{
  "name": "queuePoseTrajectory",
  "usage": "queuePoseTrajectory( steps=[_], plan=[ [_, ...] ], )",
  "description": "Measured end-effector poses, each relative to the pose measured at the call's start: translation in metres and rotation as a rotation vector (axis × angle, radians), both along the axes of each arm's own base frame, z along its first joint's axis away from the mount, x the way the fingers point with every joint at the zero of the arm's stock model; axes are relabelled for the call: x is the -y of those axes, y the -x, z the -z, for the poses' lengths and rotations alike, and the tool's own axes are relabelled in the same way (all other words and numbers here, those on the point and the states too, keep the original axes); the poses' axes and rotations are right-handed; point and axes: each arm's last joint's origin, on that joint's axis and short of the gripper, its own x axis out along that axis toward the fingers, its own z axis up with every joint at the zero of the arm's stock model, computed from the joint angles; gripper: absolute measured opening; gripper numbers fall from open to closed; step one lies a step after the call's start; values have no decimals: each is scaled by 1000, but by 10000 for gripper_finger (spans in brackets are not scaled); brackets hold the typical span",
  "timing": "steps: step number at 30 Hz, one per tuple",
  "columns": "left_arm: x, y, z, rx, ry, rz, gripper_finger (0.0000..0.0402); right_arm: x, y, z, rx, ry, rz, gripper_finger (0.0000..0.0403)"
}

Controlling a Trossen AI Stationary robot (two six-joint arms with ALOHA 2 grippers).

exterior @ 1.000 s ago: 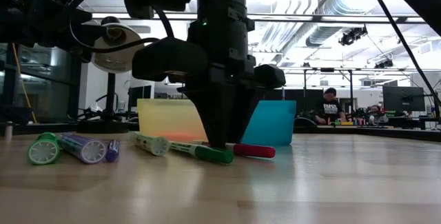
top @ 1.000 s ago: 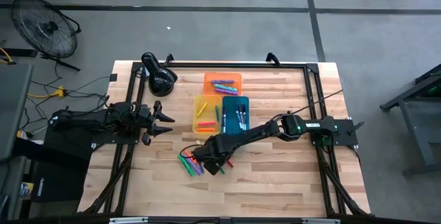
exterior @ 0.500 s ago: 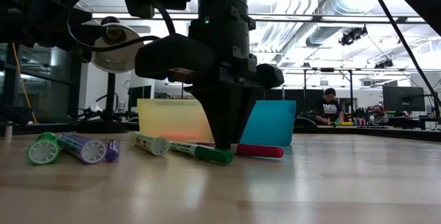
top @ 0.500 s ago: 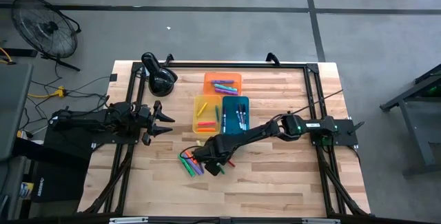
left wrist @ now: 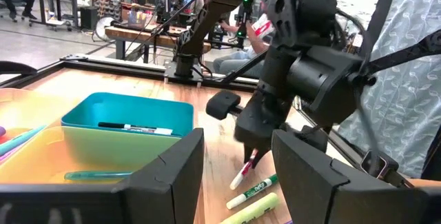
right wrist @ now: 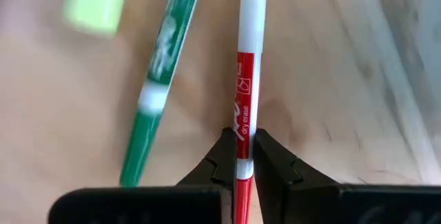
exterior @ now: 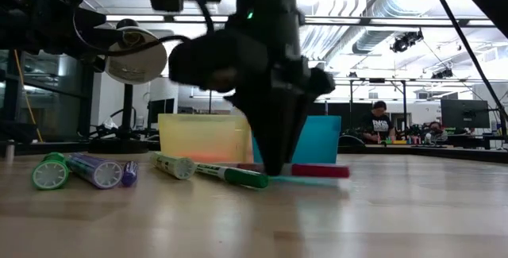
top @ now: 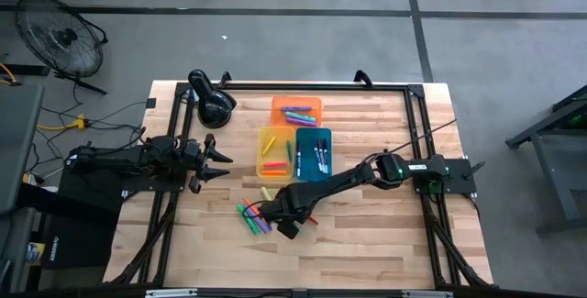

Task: Pick & Place Markers
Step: Put the red marker pen into the blue bin

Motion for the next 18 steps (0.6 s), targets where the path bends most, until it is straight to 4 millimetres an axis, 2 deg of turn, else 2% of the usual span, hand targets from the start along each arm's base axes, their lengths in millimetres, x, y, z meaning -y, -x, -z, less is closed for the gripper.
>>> queuePoseTrajectory(
  steps=[10,18],
  plan=[
    [0,0,0,0,0,0,170,-15,13,-38,61,0,-80,18],
    [0,0,0,0,0,0,170,-6,31,-77,73,116,-82,18]
  ],
)
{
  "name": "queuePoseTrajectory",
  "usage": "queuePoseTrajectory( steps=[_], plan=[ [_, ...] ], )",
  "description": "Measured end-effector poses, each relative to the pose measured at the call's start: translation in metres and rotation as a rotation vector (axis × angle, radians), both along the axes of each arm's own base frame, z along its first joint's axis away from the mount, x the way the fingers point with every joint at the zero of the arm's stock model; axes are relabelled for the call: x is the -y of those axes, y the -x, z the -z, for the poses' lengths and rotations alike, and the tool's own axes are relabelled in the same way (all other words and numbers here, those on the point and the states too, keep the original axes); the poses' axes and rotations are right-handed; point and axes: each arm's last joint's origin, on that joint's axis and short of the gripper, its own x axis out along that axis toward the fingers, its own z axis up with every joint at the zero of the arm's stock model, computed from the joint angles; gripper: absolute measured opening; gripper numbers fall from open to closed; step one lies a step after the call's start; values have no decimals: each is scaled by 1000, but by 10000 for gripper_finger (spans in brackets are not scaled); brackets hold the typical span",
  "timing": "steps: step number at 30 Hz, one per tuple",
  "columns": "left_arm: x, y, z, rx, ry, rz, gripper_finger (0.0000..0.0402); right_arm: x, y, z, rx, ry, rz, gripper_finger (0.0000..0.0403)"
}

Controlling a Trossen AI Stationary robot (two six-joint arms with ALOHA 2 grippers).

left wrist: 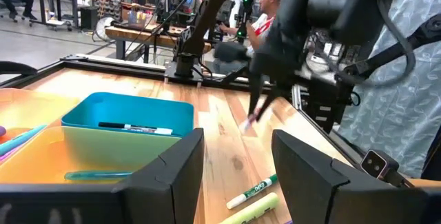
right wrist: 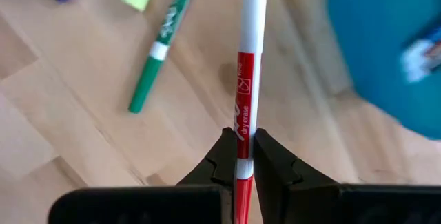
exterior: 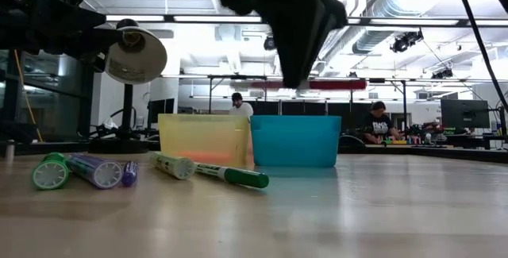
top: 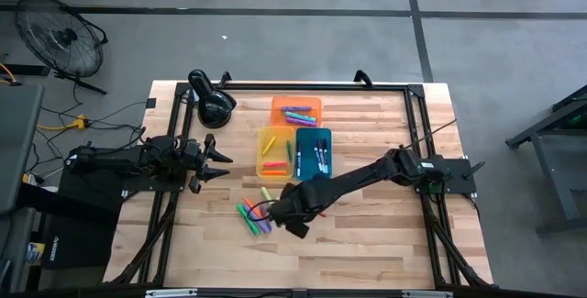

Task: Pick & Place Markers
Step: Put the red marker pen into the blue bin

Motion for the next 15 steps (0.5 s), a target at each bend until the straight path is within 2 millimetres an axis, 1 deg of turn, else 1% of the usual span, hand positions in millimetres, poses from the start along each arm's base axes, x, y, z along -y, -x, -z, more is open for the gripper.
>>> queuePoseTrajectory(
  steps=[4,9,11,15],
  plan=[
    [0,0,0,0,0,0,170,15,6,-22,36,50,45,18],
    [0,0,0,0,0,0,170,44,10,-42,72,113,163,18],
    [0,0,0,0,0,0,170,58,12,-48,80,142,220,18],
    [0,0,0,0,0,0,170,85,10,-50,68,159,312,20]
  ],
)
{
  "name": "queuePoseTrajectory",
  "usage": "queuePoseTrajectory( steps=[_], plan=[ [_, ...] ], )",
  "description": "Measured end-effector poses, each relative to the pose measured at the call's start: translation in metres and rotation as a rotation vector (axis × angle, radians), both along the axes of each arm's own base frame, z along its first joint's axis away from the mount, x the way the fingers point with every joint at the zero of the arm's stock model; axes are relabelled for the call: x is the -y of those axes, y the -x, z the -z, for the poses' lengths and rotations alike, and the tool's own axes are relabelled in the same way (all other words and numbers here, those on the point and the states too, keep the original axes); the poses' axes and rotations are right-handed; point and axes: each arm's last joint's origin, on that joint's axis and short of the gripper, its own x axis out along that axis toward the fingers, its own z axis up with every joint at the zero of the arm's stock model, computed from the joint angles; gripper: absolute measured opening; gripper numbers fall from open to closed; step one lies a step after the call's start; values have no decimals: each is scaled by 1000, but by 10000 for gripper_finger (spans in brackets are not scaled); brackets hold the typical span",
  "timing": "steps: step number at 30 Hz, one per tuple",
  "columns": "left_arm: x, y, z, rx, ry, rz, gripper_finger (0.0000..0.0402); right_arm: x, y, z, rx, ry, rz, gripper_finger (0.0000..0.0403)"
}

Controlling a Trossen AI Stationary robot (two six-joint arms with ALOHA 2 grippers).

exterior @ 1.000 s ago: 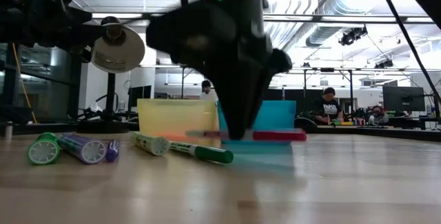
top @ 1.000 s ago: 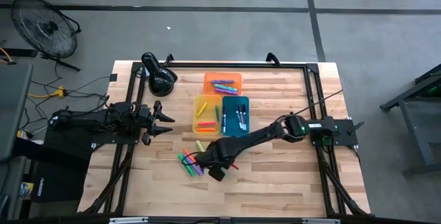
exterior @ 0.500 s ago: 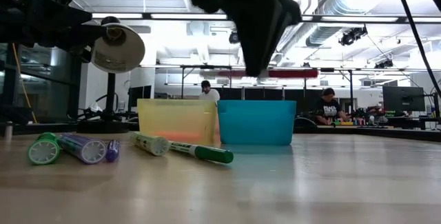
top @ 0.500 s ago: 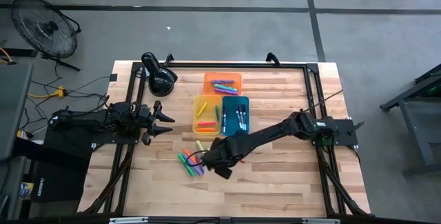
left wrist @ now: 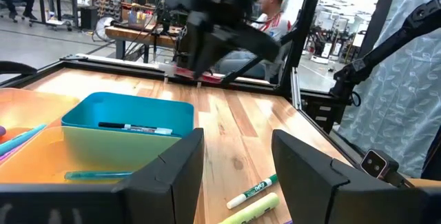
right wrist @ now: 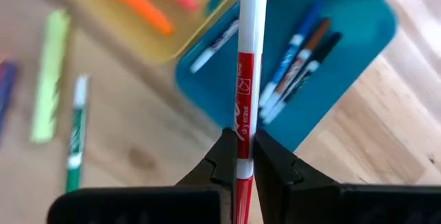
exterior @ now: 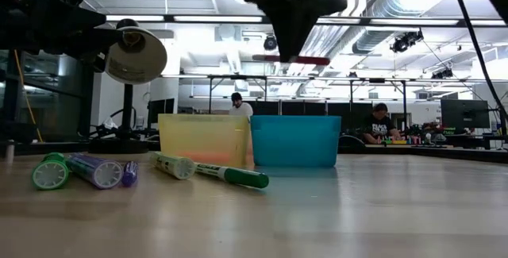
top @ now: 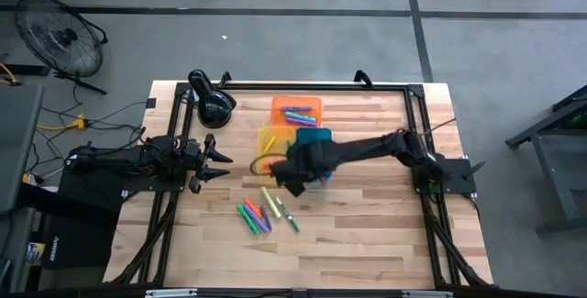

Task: Pick & Place Markers
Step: Put the red marker pen into the blue bin

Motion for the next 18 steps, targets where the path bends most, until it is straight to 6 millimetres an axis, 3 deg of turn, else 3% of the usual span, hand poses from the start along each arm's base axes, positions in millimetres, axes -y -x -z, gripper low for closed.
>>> queuePoseTrajectory(
  steps=[6,18],
  plan=[
    [0,0,0,0,0,0,170,35,-1,2,-2,14,139,23],
    [0,0,0,0,0,0,170,94,-3,42,-39,-67,254,25]
  ],
)
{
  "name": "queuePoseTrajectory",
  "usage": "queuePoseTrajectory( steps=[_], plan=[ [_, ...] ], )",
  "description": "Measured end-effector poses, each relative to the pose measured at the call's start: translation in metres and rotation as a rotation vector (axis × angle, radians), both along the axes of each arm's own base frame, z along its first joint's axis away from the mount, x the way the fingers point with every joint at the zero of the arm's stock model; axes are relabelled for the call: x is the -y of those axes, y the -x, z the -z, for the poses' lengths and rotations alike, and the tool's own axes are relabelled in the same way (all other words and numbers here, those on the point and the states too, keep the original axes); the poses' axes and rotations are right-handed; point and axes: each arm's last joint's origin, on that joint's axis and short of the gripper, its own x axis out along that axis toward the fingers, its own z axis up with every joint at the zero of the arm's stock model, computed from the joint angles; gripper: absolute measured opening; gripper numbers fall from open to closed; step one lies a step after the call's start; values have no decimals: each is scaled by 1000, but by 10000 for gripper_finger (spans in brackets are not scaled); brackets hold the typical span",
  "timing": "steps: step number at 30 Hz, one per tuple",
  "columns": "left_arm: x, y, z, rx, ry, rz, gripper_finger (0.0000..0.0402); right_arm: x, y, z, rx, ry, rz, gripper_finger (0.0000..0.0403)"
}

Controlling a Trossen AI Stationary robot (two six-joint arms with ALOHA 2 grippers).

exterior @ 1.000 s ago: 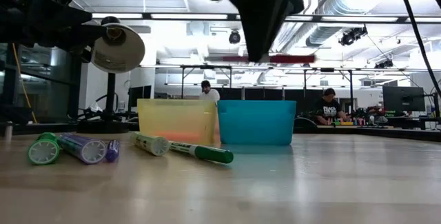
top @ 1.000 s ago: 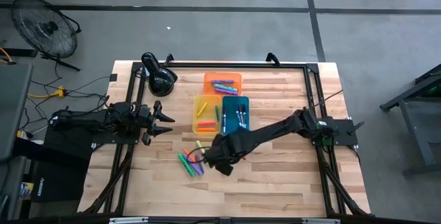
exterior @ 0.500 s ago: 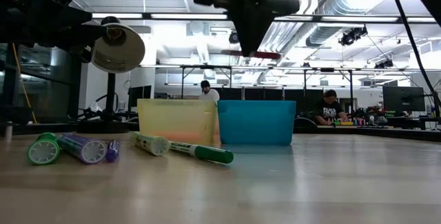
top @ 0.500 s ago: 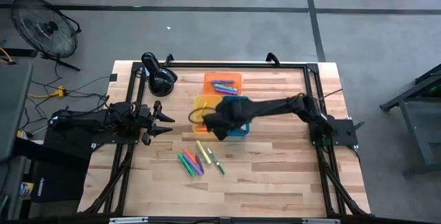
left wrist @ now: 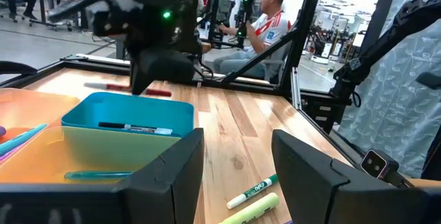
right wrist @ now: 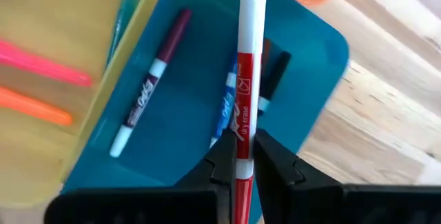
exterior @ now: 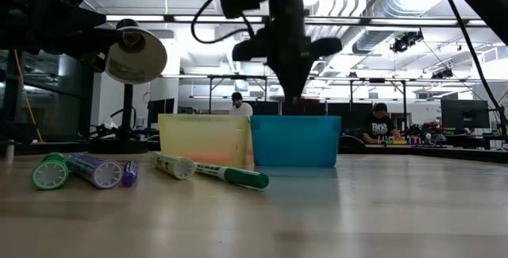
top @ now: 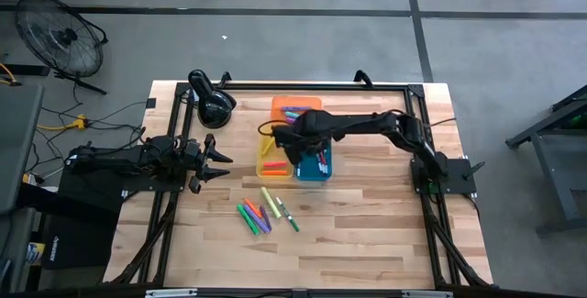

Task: Pick & Place Markers
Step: Put the red marker pen into the blue bin

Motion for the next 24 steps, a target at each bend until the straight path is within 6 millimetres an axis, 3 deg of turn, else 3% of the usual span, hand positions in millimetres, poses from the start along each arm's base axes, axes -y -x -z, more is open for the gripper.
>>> queuePoseTrajectory(
  steps=[5,11,24],
  plan=[
    [0,0,0,0,0,0,170,14,-2,20,32,-59,-2,29],
    [0,0,0,0,0,0,170,16,-3,40,53,-116,-25,29],
    [0,0,0,0,0,0,170,16,-2,50,52,-137,-70,51]
  ],
)
